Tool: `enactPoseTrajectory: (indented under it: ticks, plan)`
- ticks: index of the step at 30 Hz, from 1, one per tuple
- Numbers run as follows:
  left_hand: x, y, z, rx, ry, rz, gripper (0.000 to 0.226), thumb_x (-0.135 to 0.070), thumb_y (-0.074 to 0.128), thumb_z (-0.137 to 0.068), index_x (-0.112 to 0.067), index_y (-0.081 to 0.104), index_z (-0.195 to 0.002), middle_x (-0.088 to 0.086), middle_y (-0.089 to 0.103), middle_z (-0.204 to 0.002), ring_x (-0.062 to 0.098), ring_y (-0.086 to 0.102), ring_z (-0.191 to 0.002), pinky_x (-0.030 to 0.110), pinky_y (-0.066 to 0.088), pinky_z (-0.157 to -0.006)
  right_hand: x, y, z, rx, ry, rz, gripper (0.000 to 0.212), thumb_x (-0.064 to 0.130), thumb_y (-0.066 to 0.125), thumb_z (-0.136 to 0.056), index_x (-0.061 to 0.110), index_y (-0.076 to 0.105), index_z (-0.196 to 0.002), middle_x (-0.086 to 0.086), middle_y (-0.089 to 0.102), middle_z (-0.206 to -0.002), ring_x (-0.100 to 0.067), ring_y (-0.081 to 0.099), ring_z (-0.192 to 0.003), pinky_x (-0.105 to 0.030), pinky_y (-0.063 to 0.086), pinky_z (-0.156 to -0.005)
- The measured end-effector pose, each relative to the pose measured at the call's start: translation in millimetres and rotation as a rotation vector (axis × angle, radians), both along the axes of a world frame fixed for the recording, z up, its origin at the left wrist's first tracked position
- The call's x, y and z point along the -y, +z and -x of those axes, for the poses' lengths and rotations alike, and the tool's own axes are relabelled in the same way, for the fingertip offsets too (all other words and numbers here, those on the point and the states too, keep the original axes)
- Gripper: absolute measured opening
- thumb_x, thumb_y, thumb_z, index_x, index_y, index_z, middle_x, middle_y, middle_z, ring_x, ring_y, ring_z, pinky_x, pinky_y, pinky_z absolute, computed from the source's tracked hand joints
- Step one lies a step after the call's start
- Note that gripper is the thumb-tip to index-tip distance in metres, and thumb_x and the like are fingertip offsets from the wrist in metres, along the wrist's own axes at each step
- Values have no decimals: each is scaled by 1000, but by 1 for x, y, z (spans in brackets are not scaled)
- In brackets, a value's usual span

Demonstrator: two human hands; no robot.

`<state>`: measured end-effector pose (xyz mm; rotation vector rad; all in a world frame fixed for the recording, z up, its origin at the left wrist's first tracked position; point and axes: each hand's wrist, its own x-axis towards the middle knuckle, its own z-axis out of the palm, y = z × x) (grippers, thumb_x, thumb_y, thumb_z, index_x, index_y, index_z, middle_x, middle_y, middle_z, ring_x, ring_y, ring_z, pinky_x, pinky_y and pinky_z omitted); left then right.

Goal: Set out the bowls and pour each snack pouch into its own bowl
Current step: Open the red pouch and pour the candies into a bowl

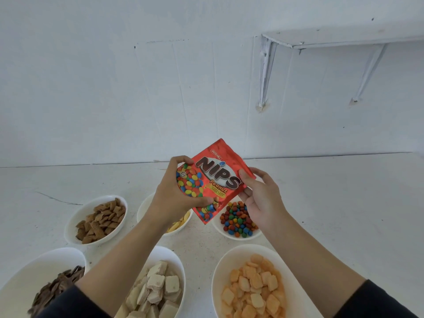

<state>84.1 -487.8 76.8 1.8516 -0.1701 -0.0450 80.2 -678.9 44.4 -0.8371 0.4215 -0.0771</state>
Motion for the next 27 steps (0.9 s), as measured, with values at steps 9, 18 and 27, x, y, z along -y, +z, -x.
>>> enactPoseTrajectory:
  ticks: [9,18,27]
  plan:
    - [1,1,2,-2,135,42,64,-28,92,-69,-27,51,-118,-6,66,-110,15,73,-92,22,62,-67,-20,17,1,161,-32,274,50,5,65,-97,37,41,-127,-6,75,-107,-19,77,-91,-41,62,-86]
    - [-34,6,-5,-18,153,-125,23,-46,70,-91,-24,65,-97,-3,71,-99,15,70,-92,32,59,-71,-31,32,1,242,100,743,26,10,59,-101,34,55,-109,1,61,-128,-23,66,-113,-45,64,-80]
    - [-77,32,9,113,142,-225,13,-34,69,-94,-33,63,-106,1,67,-100,19,69,-86,23,50,-65,-63,47,-9,425,268,1041,48,-3,67,-90,34,53,-117,12,60,-117,-16,65,-111,-41,63,-85]
